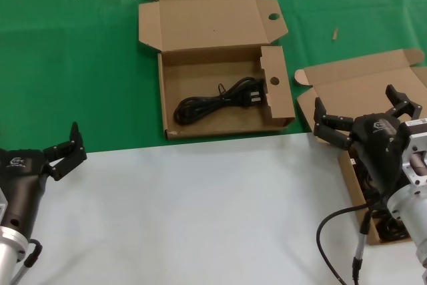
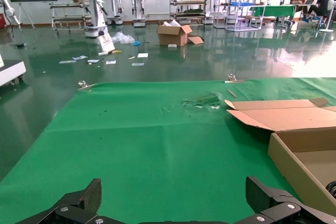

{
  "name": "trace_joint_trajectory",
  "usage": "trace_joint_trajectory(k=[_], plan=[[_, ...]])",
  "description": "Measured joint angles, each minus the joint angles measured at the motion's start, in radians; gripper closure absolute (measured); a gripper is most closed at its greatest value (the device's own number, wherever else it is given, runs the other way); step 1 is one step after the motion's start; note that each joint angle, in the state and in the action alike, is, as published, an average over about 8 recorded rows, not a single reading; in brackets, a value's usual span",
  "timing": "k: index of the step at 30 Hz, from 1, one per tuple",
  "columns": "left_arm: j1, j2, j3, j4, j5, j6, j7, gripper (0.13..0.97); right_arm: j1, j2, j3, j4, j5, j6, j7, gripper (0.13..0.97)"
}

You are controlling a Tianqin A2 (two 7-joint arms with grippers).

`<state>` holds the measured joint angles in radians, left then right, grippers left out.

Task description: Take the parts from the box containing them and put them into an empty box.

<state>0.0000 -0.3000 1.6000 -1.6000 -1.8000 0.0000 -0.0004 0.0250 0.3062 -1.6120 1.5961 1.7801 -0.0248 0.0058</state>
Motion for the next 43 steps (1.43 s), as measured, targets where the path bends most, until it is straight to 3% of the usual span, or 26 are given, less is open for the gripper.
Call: trace_joint_trajectory(k=[43], plan=[[0.0,0.0,0.0,0.0,0.0,0.0,0.001,0.132,0.0,0.0,0.0,0.0,0.0,0.0,0.0,0.129]])
